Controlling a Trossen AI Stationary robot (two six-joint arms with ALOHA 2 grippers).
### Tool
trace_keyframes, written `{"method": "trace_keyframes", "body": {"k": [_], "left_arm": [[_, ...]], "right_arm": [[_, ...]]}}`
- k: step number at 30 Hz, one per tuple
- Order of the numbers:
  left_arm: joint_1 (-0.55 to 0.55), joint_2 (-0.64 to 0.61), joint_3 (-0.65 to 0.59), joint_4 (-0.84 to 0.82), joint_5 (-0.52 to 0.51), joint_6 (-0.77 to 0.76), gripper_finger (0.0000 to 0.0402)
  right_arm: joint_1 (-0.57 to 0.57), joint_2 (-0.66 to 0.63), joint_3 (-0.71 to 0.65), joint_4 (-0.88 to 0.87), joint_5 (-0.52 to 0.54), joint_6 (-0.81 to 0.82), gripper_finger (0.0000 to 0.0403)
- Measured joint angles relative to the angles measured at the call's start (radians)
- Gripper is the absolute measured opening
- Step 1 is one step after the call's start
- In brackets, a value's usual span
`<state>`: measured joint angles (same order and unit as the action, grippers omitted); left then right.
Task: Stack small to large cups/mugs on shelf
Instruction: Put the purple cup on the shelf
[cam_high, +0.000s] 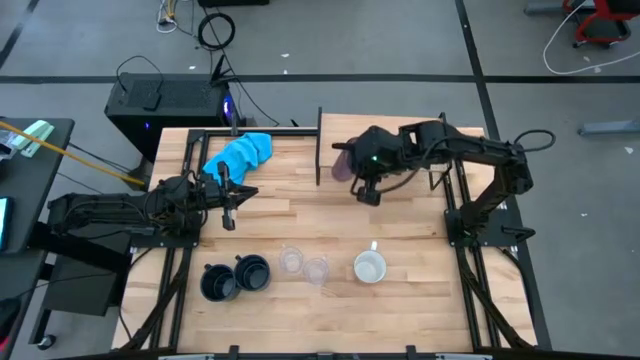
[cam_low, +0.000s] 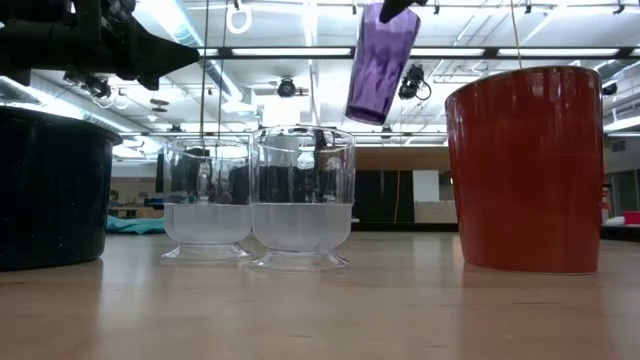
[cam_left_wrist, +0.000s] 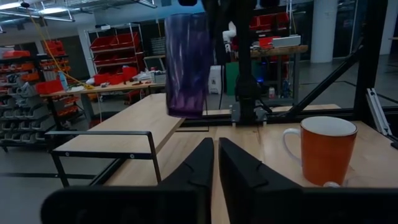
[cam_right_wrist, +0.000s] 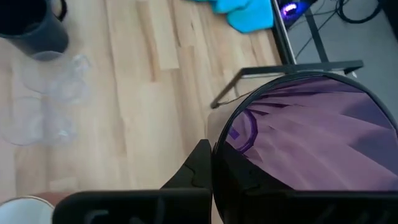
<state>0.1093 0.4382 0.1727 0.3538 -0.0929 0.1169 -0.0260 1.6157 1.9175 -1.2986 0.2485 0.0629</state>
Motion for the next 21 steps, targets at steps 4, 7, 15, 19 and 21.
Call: {"method": "trace_keyframes", "body": {"k": [4, 7, 15, 19, 21], "left_arm": [[0.000, 0.000, 0.000, 0.000, 0.000, 0.000, 0.0031], [0.000, 0.000, 0.000, 0.000, 0.000, 0.000, 0.0036], [0.000, 0.000, 0.000, 0.000, 0.000, 0.000, 0.0038], [0.000, 0.000, 0.000, 0.000, 0.000, 0.000, 0.0032], [0.000, 0.000, 0.000, 0.000, 0.000, 0.000, 0.0029]], "right_arm": [[-0.054, 0.000, 0.000, -0.005, -0.009, -0.030, 0.0010], [-0.093, 0.000, 0.000, -0.007, -0.011, -0.055, 0.0010], [-0.195, 0.001, -0.008, -0.017, -0.033, -0.101, 0.0010], [-0.223, 0.000, -0.008, -0.017, -0.049, -0.119, 0.0011], [-0.239, 0.007, -0.008, -0.015, -0.075, -0.120, 0.0011]]}}
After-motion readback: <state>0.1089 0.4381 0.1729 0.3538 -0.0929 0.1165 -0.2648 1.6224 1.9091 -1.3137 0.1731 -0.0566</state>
